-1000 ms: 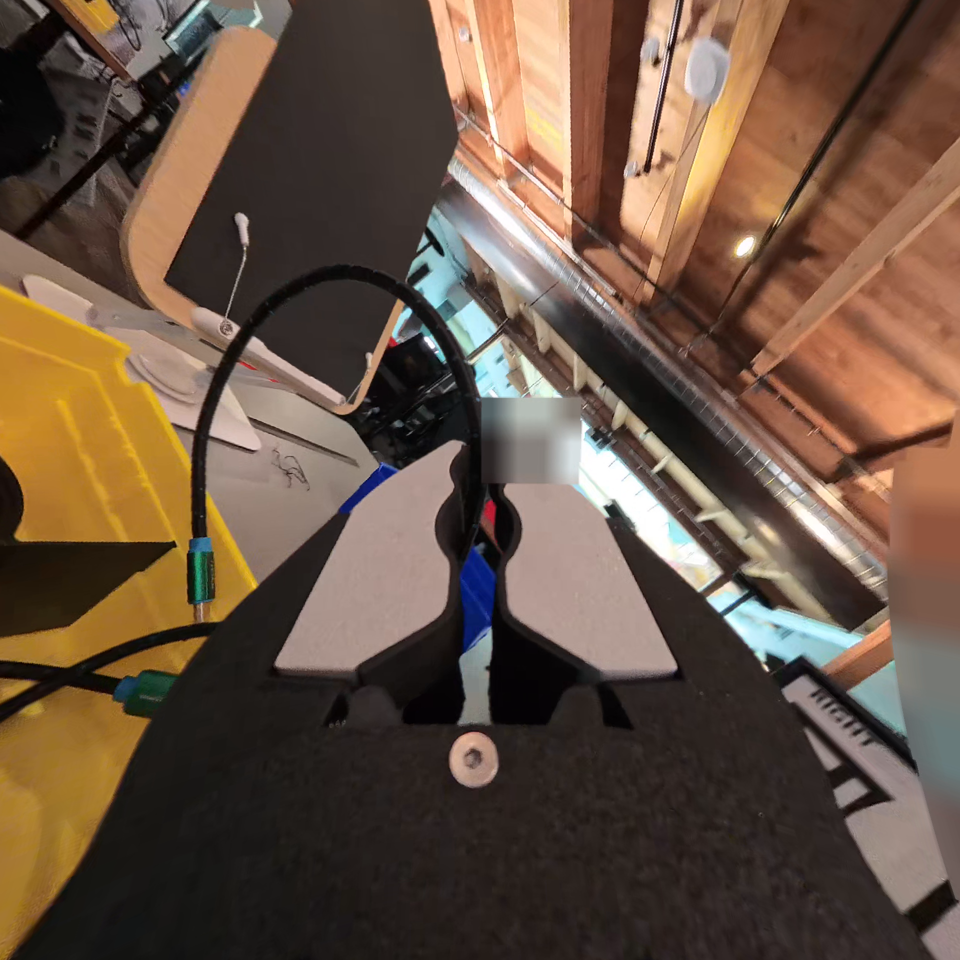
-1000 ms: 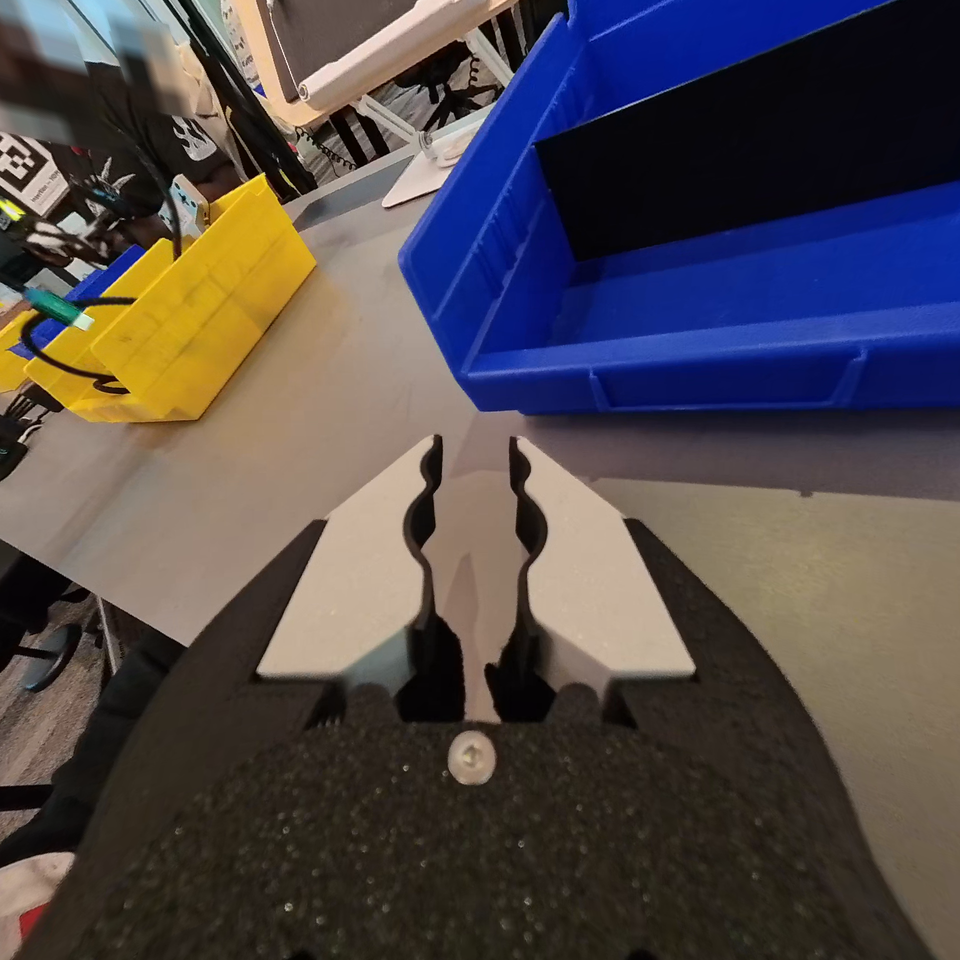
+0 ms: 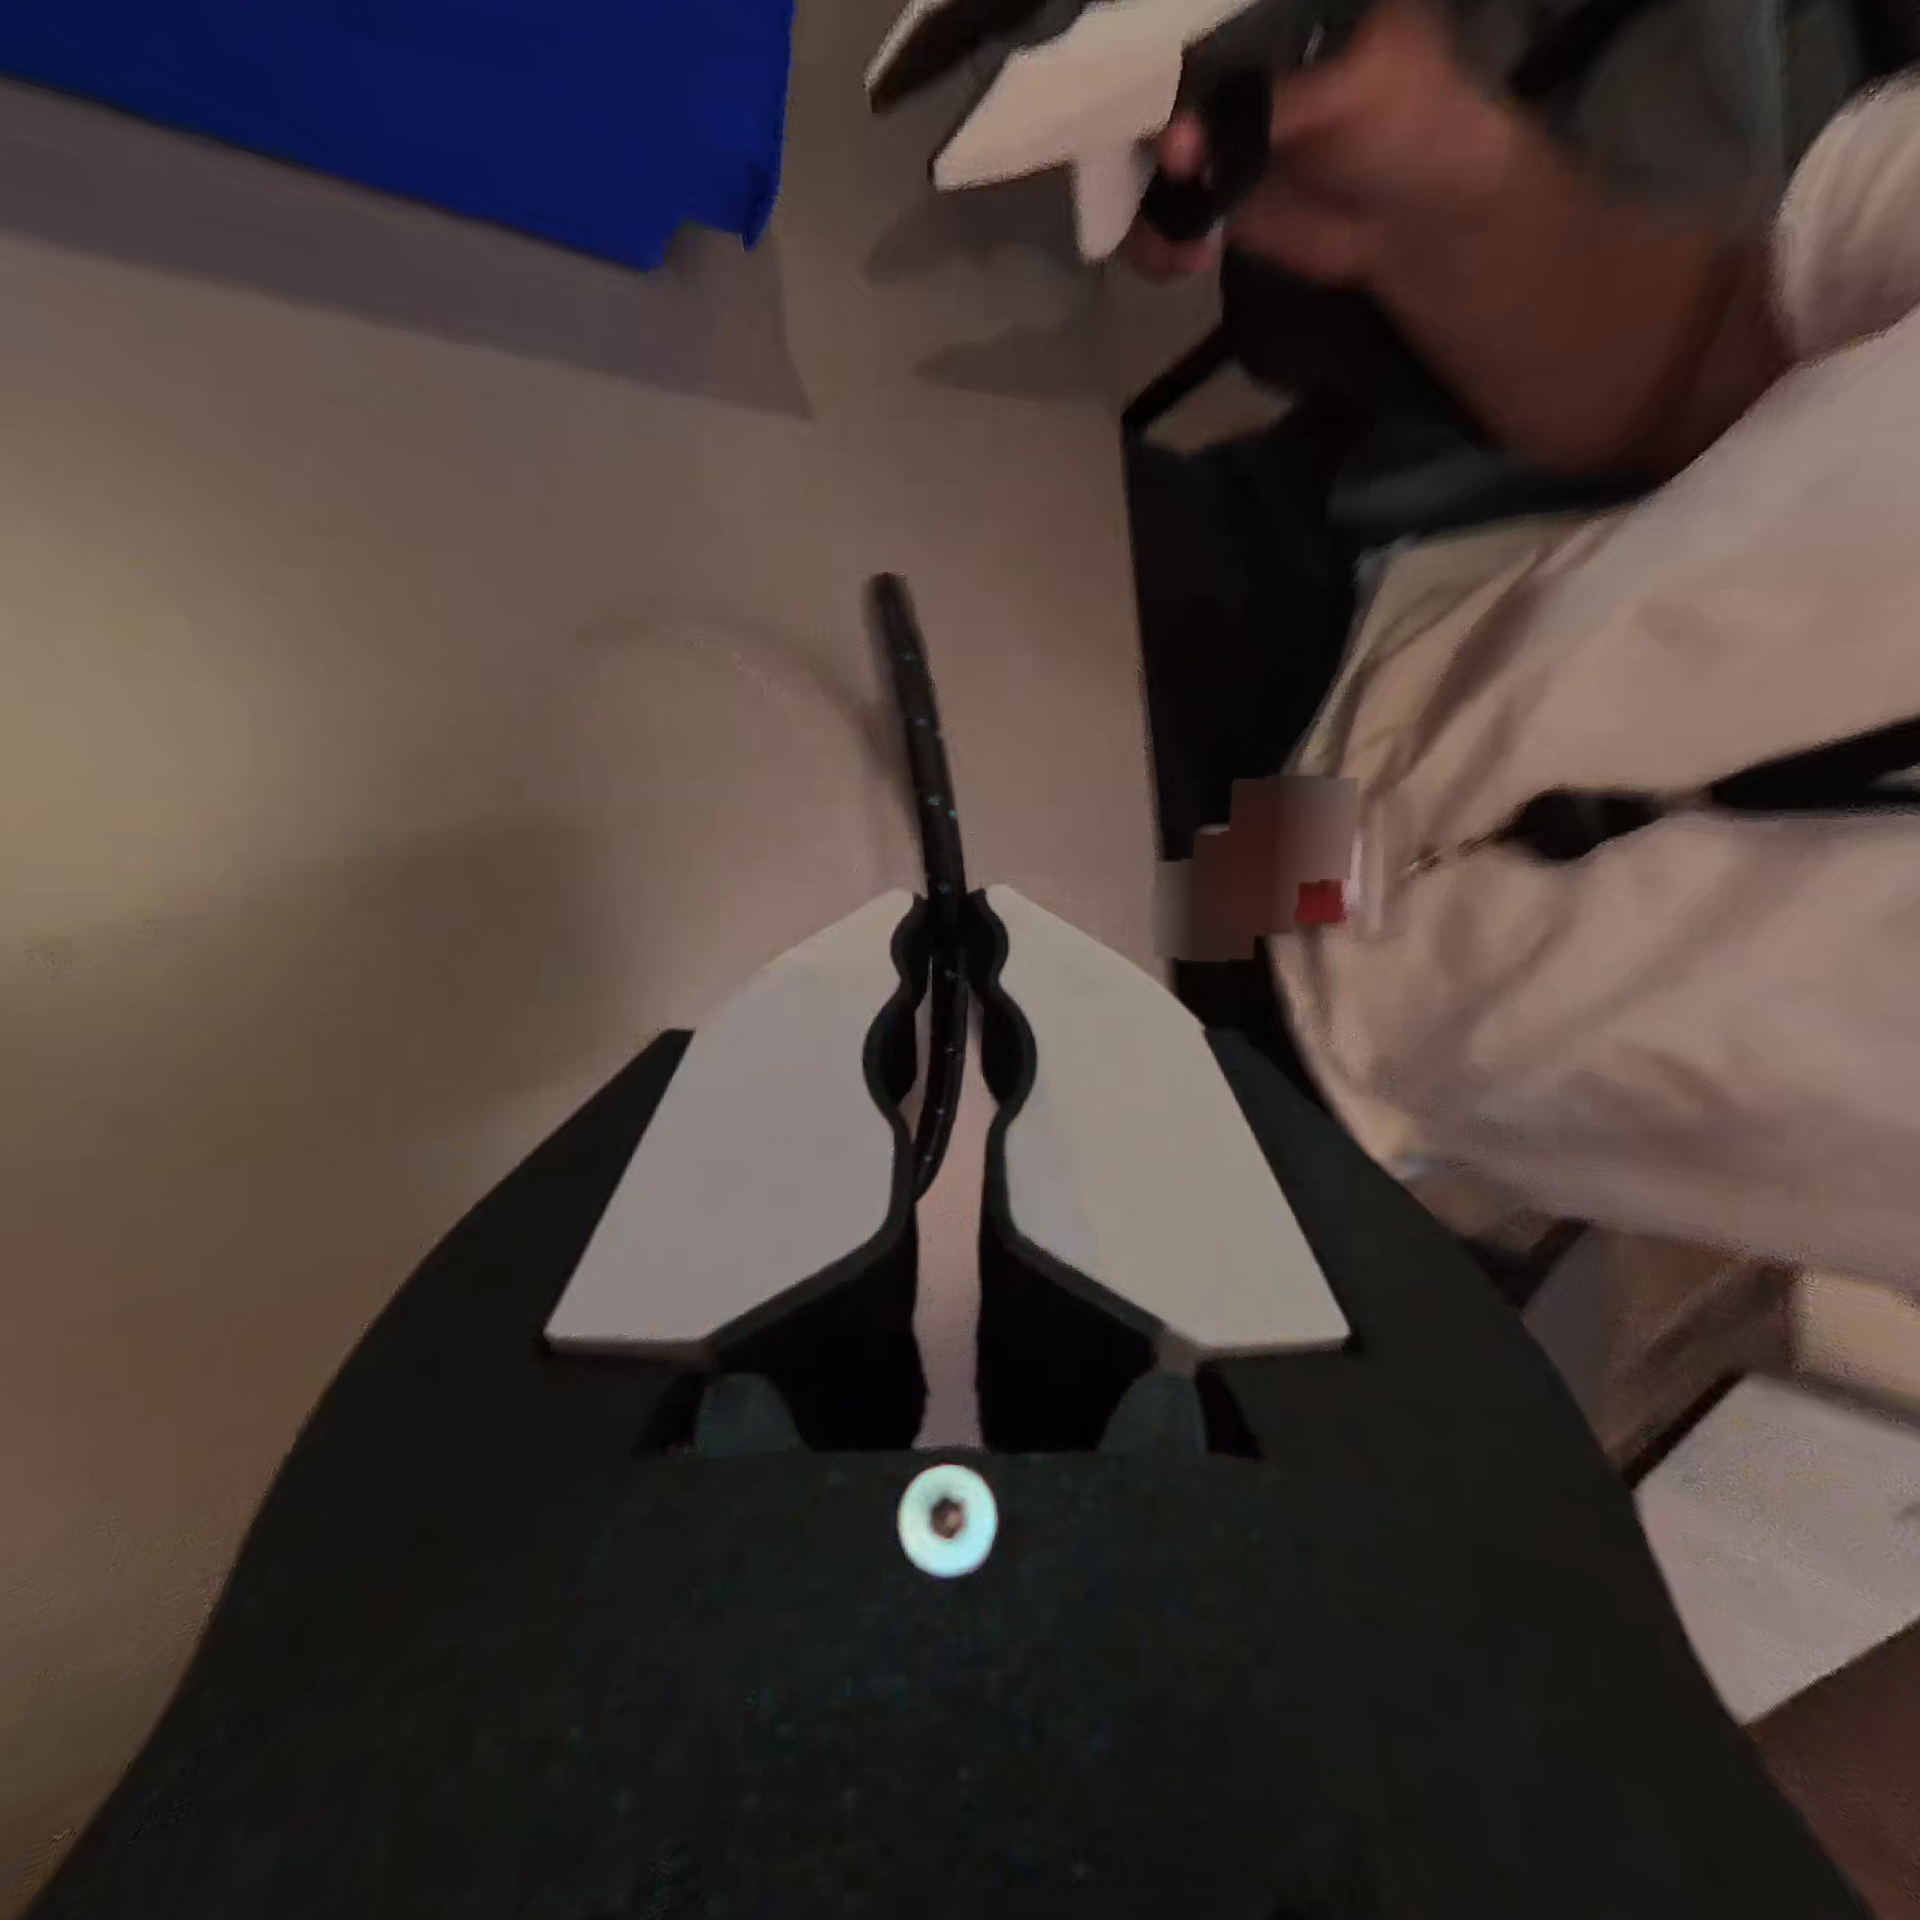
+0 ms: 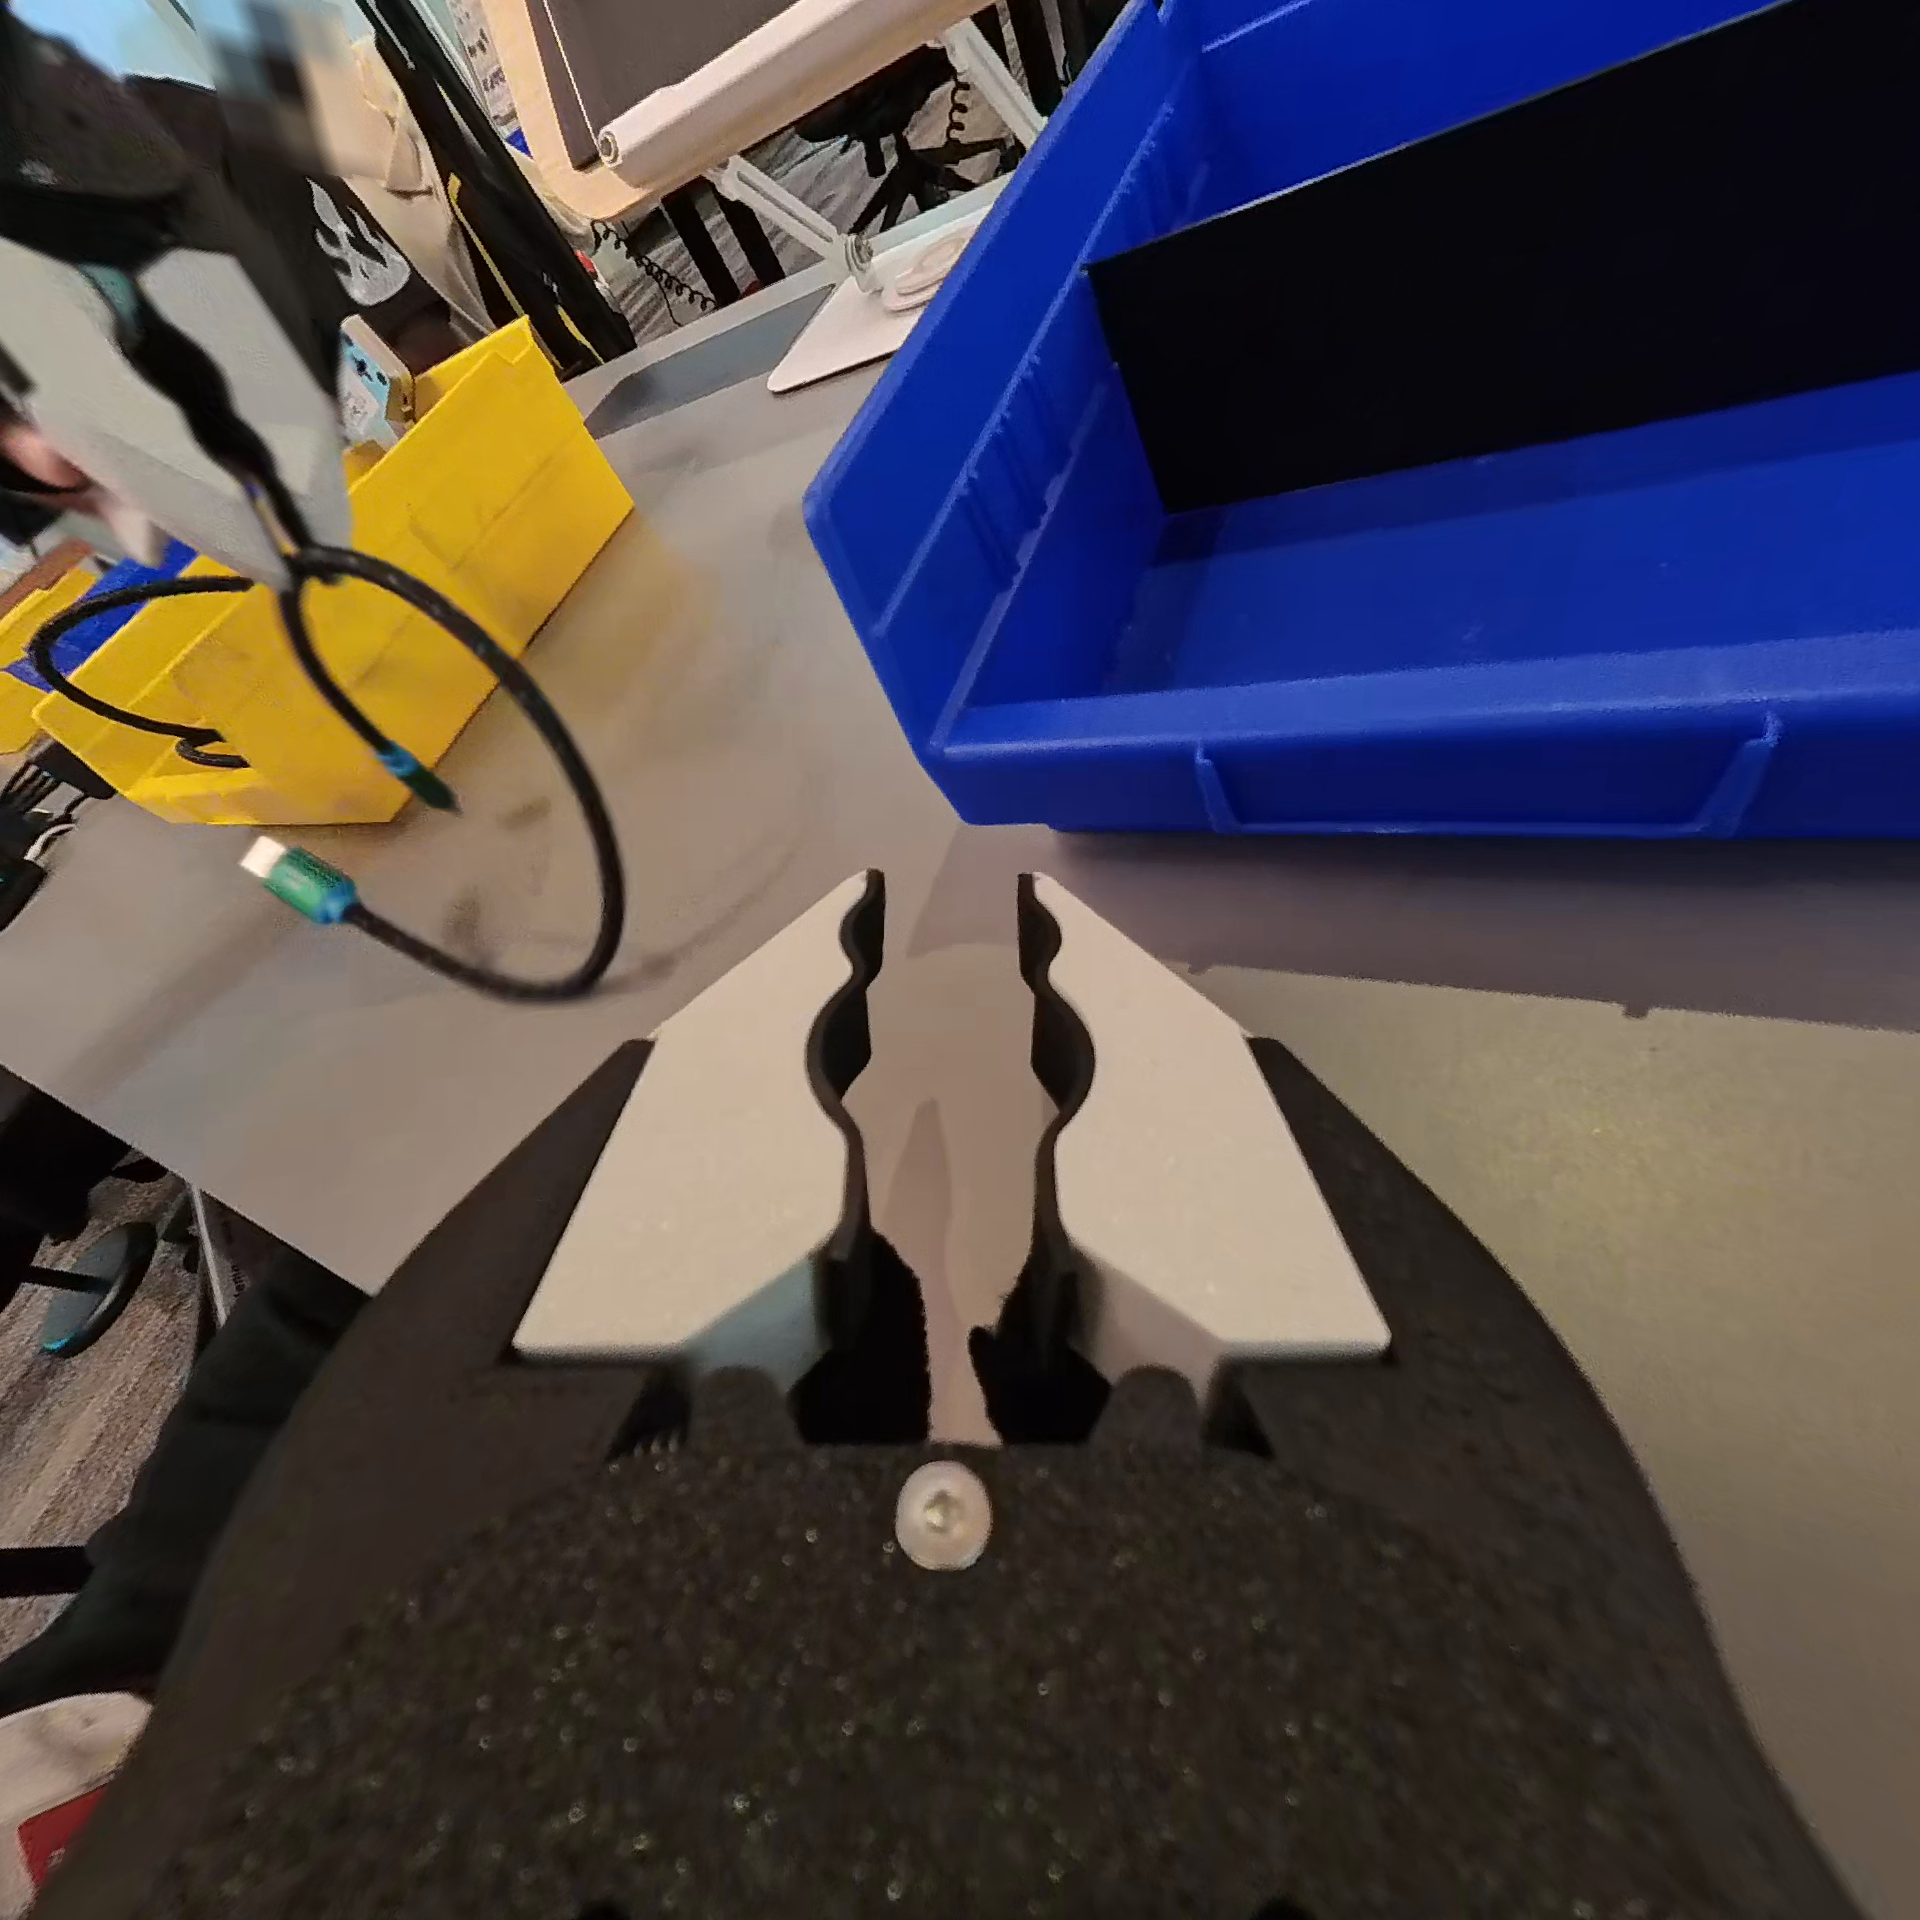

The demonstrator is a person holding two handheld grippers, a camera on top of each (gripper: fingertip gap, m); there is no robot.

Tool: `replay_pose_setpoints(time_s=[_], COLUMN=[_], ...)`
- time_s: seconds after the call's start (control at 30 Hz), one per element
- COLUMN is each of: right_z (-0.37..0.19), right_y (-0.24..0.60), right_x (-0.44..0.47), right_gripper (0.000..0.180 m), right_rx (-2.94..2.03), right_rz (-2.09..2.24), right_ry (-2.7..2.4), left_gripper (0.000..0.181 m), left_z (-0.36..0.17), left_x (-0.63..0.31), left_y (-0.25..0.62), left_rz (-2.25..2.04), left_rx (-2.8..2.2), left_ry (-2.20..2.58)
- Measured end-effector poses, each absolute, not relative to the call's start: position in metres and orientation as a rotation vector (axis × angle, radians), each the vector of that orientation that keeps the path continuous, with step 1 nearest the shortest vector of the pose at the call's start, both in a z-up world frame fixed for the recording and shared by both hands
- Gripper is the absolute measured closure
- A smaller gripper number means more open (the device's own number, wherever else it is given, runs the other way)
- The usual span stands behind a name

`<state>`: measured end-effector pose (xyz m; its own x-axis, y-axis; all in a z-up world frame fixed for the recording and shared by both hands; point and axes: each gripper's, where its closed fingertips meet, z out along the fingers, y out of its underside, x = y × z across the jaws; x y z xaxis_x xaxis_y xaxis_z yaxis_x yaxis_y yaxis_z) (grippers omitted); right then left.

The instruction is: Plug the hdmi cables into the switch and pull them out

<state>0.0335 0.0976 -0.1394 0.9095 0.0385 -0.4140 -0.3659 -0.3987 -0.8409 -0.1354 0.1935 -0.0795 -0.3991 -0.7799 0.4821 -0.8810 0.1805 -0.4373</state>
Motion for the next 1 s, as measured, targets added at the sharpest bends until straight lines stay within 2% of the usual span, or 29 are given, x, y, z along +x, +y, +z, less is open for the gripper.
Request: replay_pose_setpoints(time_s=[0.23, 0.33, 0.47, 0.63, 0.83, 1.0], right_z=[-0.142, -0.142, -0.142, -0.141, -0.139, -0.142], right_y=[0.099, 0.097, 0.094, 0.089, 0.087, 0.092], right_x=[0.039, 0.039, 0.038, 0.04, 0.035, 0.031], right_gripper=[0.155, 0.154, 0.154, 0.154, 0.153, 0.154], right_rx=[-1.944, -1.941, -1.936, -1.937, -1.925, -1.938], right_rz=[0.453, 0.469, 0.489, 0.461, 0.465, 0.468], right_ry=[0.252, 0.259, 0.266, 0.258, 0.222, 0.207], left_gripper=[0.17, 0.163, 0.154, 0.151, 0.154, 0.163], left_z=[-0.146, -0.132, -0.075, -0.015, -0.043, -0.089], left_x=[-0.095, -0.076, -0.077, -0.153, -0.289, -0.337], left_y=[0.204, 0.197, 0.196, 0.193, 0.192, 0.176], left_rz=[0.419, 0.617, 0.996, 1.556, 1.829, 1.9], left_rx=[1.472, 1.544, 1.771, 2.272, 3.17, 3.46], left_ry=[-2.54, -2.581, -2.604, -2.447, -1.815, -1.424])
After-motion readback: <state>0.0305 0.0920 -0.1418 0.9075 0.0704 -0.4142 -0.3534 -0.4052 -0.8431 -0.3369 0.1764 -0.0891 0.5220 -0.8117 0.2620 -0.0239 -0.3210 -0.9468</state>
